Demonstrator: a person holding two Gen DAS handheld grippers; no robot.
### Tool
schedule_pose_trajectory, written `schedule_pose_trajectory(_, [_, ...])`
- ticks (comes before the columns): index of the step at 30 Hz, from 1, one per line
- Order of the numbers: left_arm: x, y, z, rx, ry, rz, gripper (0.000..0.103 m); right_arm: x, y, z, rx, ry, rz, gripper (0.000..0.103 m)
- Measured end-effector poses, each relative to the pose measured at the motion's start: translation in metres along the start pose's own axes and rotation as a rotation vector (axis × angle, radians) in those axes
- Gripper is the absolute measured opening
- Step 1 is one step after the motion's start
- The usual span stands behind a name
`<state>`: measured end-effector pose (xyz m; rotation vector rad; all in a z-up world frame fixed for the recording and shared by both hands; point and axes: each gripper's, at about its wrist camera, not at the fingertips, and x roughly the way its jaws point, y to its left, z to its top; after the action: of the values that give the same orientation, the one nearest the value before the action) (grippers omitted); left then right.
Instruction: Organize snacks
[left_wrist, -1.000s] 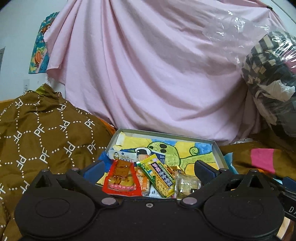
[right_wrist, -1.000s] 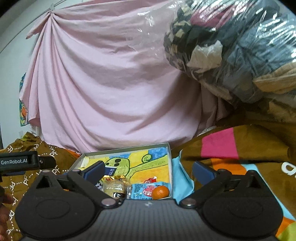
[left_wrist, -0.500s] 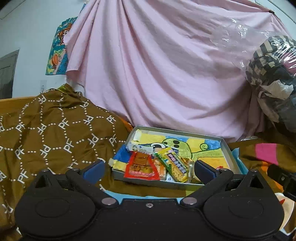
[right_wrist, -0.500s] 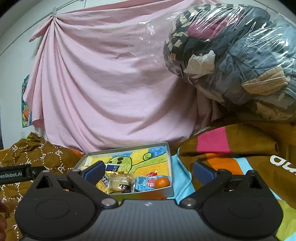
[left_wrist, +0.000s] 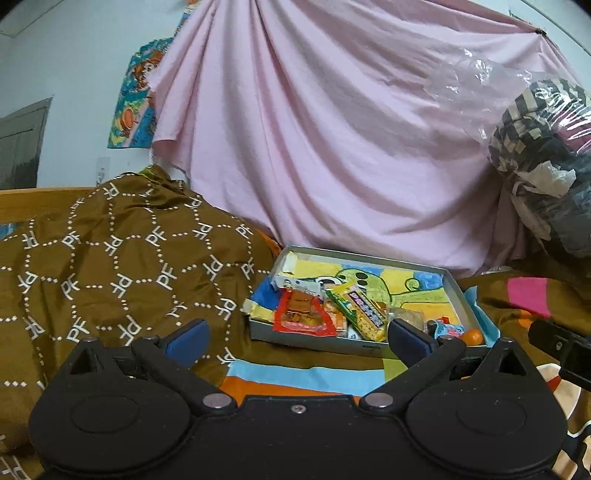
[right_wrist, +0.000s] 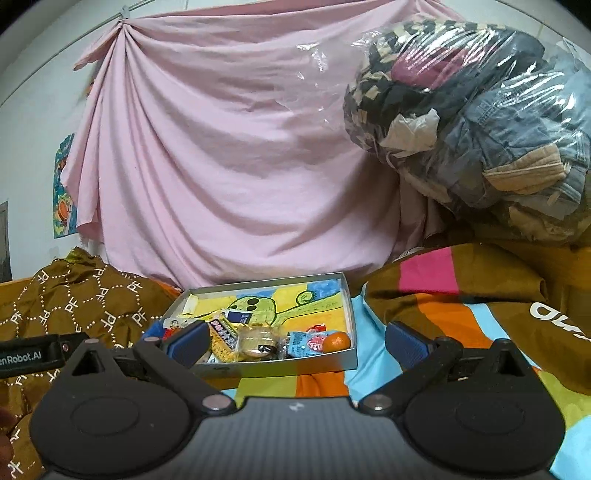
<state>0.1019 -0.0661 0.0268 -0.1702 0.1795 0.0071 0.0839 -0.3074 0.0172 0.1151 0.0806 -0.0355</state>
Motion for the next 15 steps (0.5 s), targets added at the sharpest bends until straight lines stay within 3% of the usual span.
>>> schedule_pose_trajectory(9, [-0.012,0.019,-0.007,-0.023,0.015,-0.005,0.102,-0.021,0.011,-0.005,0.018,-0.006,-0.033,0.103])
schedule_pose_trajectory(15, [-0.011,0.034,-0.015,-0.036,0.084,0.005,0.102,-0.031,0.020,-0.011,0.027,-0.001,-0.061,0.103])
